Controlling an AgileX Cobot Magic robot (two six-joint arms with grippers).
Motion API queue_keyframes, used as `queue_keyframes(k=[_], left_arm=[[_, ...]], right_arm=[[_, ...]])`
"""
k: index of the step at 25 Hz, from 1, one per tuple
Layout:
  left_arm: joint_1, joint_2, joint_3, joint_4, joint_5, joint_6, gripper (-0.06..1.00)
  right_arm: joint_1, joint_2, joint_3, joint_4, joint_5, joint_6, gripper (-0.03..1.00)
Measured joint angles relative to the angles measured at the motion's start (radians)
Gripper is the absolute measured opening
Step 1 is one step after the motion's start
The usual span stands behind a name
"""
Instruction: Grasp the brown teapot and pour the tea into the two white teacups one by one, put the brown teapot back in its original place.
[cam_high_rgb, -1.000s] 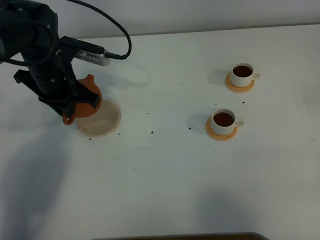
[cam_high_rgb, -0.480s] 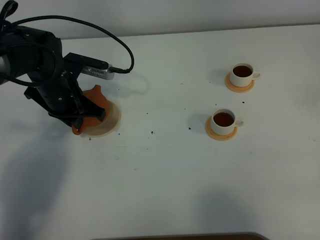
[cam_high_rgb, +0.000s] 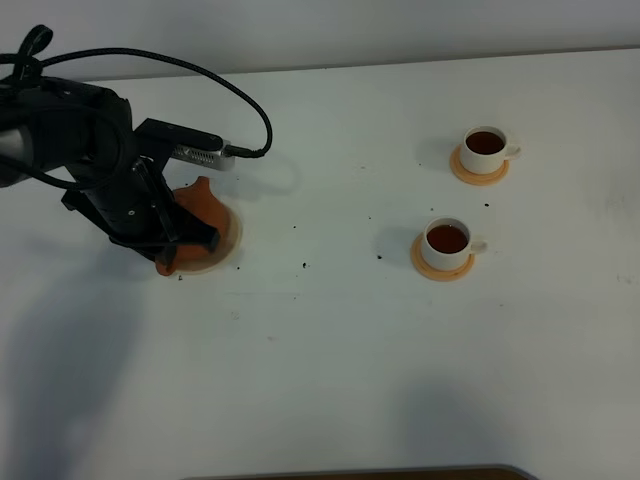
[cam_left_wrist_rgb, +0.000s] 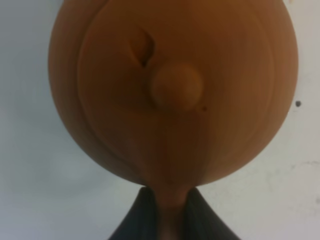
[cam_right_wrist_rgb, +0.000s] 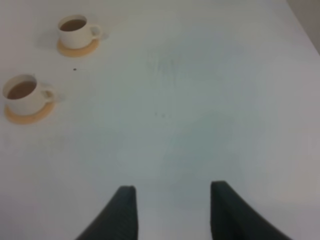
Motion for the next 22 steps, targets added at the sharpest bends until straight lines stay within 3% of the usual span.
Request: queue_keyframes(k=[14,22], left_arm=[[0.000,0.014,0.000,0.000,0.012,0.000,0.15],[0.000,0.014,0.000,0.000,0.012,0.000,0.39]], right_arm=[[0.000,0.000,0.000,0.000,0.000,0.000,0.38],[0.000,0.000,0.000,0.000,0.000,0.000,0.38]])
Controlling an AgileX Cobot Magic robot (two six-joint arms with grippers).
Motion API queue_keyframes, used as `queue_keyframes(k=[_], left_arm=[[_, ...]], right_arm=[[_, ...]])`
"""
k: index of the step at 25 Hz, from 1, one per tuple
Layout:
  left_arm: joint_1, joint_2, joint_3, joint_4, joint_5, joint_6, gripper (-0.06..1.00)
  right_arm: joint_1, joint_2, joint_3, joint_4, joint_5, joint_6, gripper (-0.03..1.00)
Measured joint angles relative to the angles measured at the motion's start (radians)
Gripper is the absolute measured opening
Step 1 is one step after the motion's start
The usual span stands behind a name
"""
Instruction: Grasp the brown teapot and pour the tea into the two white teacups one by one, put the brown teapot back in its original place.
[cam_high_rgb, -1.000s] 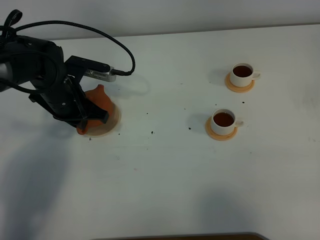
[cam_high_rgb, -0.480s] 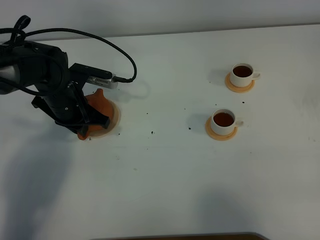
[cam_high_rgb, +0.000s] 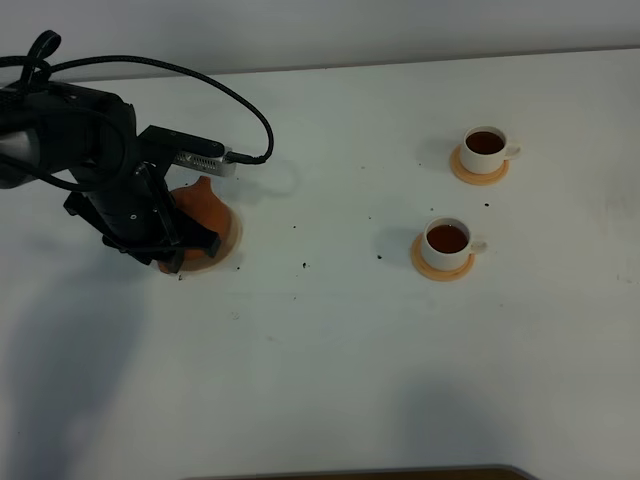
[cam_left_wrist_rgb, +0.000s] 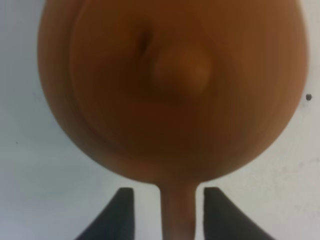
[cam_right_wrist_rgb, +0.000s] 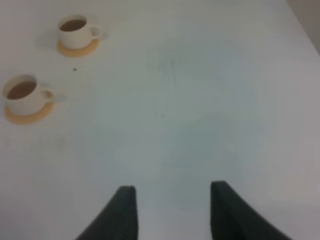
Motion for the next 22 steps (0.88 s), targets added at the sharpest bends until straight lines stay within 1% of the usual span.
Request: queue_keyframes(k=[3,5,8,11,14,16,19,22], left_arm=[[0.000,-0.012,0.000,-0.001,0.021,0.000,0.45],[0.000,-0.034,0.000,-0.001,0.041,0.000,0.46],[0.000,-0.087,0.000,-0.001,0.104,0.000,0.47],[0.000,-0.154,0.000,-0.001,0.208,0.000,0.47],[0.000,-0.224,0.000,-0.001,0.362,-0.007,0.47],[0.000,-0.263,0.001,-0.001,0.440,-0.028,0.47],[0.000,-0.331,0.034,-0.001,0.443,-0.065,0.47],[0.000,-0.422,0.136,-0.003,0.443,-0.090,0.47]], right_arm=[[0.000,0.000,0.000,0.000,0.000,0.000,0.38],[0.000,0.000,0.000,0.000,0.000,0.000,0.38],[0.000,0.000,0.000,0.000,0.000,0.000,0.38],[0.000,0.000,0.000,0.000,0.000,0.000,0.38],[0.000,0.000,0.000,0.000,0.000,0.000,0.38],[0.000,0.000,0.000,0.000,0.000,0.000,0.38],[0.000,0.000,0.000,0.000,0.000,0.000,0.38],[0.000,0.000,0.000,0.000,0.000,0.000,0.38]])
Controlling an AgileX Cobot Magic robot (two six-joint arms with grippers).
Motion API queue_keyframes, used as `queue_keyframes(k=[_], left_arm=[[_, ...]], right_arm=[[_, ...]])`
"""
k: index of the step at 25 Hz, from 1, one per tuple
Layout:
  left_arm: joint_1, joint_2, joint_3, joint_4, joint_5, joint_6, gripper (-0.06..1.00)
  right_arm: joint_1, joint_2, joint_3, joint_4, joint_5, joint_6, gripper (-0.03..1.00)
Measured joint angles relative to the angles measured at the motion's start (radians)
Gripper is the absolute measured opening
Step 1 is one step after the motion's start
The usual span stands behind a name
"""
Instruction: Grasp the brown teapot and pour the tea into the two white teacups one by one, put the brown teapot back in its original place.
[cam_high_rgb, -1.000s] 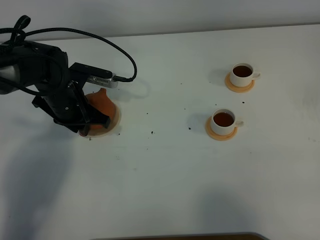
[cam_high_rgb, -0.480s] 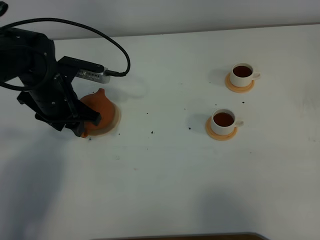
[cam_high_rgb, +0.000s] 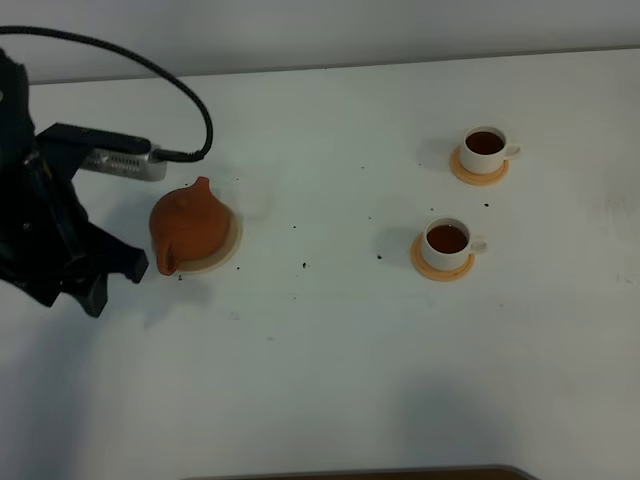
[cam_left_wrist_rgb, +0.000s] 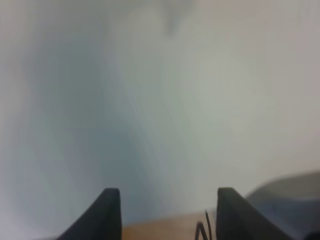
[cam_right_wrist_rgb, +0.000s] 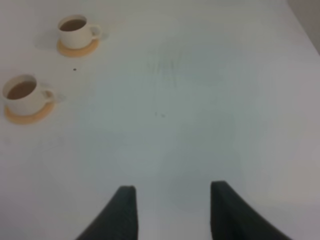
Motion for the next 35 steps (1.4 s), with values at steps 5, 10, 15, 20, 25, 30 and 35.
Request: queue_keyframes(k=[5,10,15,20,25,30,35], left_arm=[[0.000,-0.178,0.217,-0.001,0.000,-0.059,0.47],[0.000,-0.341,0.406,-0.001,-0.029,-0.094,0.47],[0.000,-0.503,0.521,0.002,-0.030,-0.097,0.47],[0.000,-0.665,0.587,0.002,-0.067,-0.098,0.47],[0.000,-0.789,0.613,-0.004,-0.112,-0.098,0.47],[0.000,-0.877,0.614,-0.005,-0.114,-0.098,0.47],[0.034,-0.940,0.614,-0.004,-0.115,-0.099,0.47]], right_arm=[[0.000,0.000,0.000,0.000,0.000,0.000,0.38],[0.000,0.000,0.000,0.000,0.000,0.000,0.38],[0.000,0.000,0.000,0.000,0.000,0.000,0.38],[0.000,0.000,0.000,0.000,0.000,0.000,0.38],[0.000,0.000,0.000,0.000,0.000,0.000,0.38],[0.000,0.000,0.000,0.000,0.000,0.000,0.38],[0.000,0.000,0.000,0.000,0.000,0.000,0.38]])
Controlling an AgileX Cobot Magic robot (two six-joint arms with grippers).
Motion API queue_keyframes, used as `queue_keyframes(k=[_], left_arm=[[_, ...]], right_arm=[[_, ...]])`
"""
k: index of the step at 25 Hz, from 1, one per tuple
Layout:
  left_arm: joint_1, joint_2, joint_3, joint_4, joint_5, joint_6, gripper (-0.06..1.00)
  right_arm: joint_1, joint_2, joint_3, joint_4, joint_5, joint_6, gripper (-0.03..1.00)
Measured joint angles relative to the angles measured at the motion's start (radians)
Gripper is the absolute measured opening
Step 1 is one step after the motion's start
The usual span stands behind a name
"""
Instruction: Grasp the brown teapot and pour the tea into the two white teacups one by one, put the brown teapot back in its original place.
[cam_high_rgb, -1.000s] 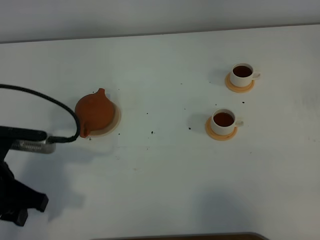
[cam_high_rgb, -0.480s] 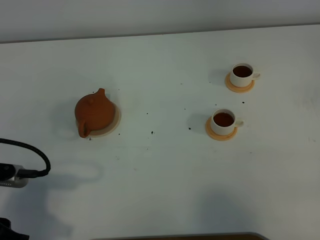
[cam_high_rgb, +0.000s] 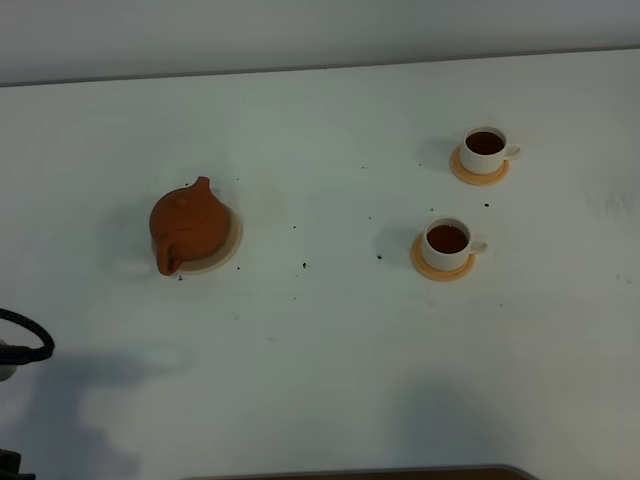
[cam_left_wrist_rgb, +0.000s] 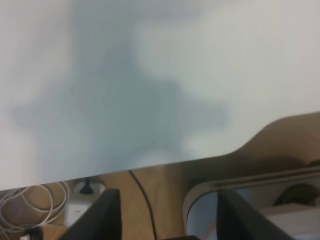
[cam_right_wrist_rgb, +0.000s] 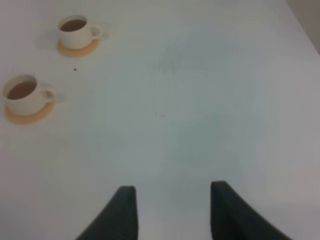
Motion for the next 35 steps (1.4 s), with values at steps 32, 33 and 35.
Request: queue_keyframes(k=[32,33,35], left_arm=[[0.393,-0.590,0.006,-0.096,0.001,0.137,0.47],[0.392,-0.593,0.006,-0.091,0.001,0.133,0.47],[0.376,-0.593,0.006,-0.085,0.001,0.123,0.47]], right_arm=[[0.000,0.000,0.000,0.000,0.000,0.000,0.38],[0.000,0.000,0.000,0.000,0.000,0.000,0.38],[0.000,0.000,0.000,0.000,0.000,0.000,0.38]])
